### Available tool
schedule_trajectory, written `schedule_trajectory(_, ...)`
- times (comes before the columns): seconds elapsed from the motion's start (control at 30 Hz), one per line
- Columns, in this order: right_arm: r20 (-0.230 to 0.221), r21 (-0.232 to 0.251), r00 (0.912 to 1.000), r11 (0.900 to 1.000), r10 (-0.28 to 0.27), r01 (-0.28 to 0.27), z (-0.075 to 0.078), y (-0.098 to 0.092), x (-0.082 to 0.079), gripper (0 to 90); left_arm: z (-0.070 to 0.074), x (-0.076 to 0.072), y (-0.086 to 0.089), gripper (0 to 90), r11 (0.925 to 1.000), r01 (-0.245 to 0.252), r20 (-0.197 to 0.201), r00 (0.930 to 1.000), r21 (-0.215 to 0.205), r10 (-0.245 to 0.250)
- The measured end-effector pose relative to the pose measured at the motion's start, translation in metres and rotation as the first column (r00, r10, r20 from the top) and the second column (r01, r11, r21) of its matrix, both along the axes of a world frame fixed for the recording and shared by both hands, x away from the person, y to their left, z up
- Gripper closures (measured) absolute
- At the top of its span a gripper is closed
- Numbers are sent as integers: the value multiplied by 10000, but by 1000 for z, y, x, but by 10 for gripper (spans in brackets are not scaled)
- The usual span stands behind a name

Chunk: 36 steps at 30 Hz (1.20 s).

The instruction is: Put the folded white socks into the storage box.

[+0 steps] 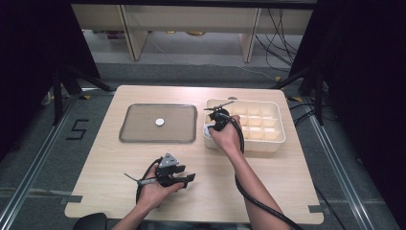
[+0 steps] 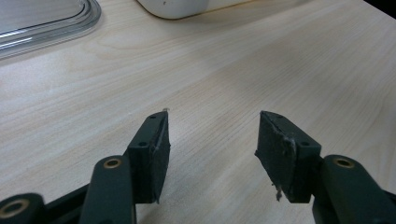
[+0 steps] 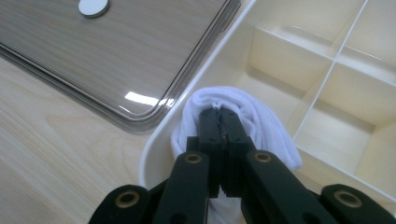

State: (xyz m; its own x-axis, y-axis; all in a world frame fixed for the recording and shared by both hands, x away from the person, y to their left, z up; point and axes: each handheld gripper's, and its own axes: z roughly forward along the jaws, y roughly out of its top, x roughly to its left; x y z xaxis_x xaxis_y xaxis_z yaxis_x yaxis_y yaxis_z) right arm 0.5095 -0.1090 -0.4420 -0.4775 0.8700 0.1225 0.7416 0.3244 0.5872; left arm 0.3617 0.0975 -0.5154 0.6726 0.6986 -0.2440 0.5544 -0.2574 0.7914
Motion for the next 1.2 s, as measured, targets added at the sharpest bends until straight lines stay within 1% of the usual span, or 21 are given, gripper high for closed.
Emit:
schedule_trajectory(0.1,41,-343,10000,9994,-66,68,-2,1,1,900,0,-1,0,436,10000,-2,28,10000,41,2)
schedule_trajectory(0.2,-28,-361,10000,9993,-43,42,-1,1,1,898,1,0,0,436,10000,25,8,10000,-2,-25)
schedule_trajectory(0.3,-9,-29,10000,10000,12,-12,3,-2,-1,860,1,-1,1,437,9999,-123,10,9999,-33,123)
schedule_trajectory(0.33,166,102,9999,9999,8,-10,4,-3,-2,836,1,0,2,437,9999,-100,51,9999,-9,100)
schedule_trajectory(0.37,257,-6,9997,10000,-50,50,6,-4,-4,821,1,0,2,436,9999,-110,57,9999,-11,110)
schedule_trajectory(0.4,371,145,9993,9999,56,-61,8,-6,-6,805,1,0,2,437,9999,-107,60,9999,4,107)
schedule_trajectory(0.43,363,278,9993,9995,-131,121,10,-6,-8,788,1,0,2,436,9999,-137,50,9999,15,137)
schedule_trajectory(0.47,426,252,9990,9996,-101,90,12,-8,-8,766,1,0,2,436,9999,-167,64,9998,-40,168)
schedule_trajectory(0.6,472,628,9989,9980,53,-83,19,-15,-14,656,1,0,3,435,9998,-158,142,9998,-121,160)
schedule_trajectory(0.73,621,874,9981,9961,28,-82,24,-26,-23,583,1,1,4,434,9998,-204,184,9996,-73,205)
schedule_trajectory(0.77,820,992,9964,9946,215,-296,26,-30,-26,572,1,1,5,433,9997,-238,261,9994,-105,241)
schedule_trajectory(0.83,897,892,9956,9954,273,-353,27,-35,-31,556,2,1,5,432,9996,-245,280,9993,-161,250)
schedule_trajectory(0.87,1172,934,9918,9936,516,-628,28,-40,-33,547,2,1,6,431,9996,-245,289,9993,-116,248)
schedule_trajectory(0.93,1277,938,9899,9928,621,-744,29,-45,-40,531,2,1,7,428,9993,-377,347,9987,-56,378)
schedule_trajectory(0.97,1200,1075,9917,9924,461,-591,30,-46,-46,525,2,1,7,425,9992,-361,341,9987,-147,365)
schedule_trajectory(1.0,1373,930,9880,9921,710,-843,30,-51,-48,521,1,1,7,423,9991,-390,349,9986,-164,395)
schedule_trajectory(1.03,1464,964,9866,9915,725,-872,30,-53,-51,518,1,2,7,421,9990,-414,377,9984,-179,421)
schedule_trajectory(1.1,1330,1035,9889,9914,657,-798,30,-58,-60,510,1,2,9,415,9992,-383,406,9984,-136,388)
schedule_trajectory(1.13,1543,1067,9866,9918,532,-702,29,-61,-65,506,2,2,9,411,9991,-418,375,9984,-117,422)
schedule_trajectory(1.17,1591,1053,9844,9901,752,-927,28,-65,-68,499,2,2,9,409,9988,-463,396,9981,-130,468)
schedule_trajectory(1.2,1430,957,9879,9926,601,-743,28,-69,-74,494,2,2,10,406,9991,-433,425,9982,-32,434)
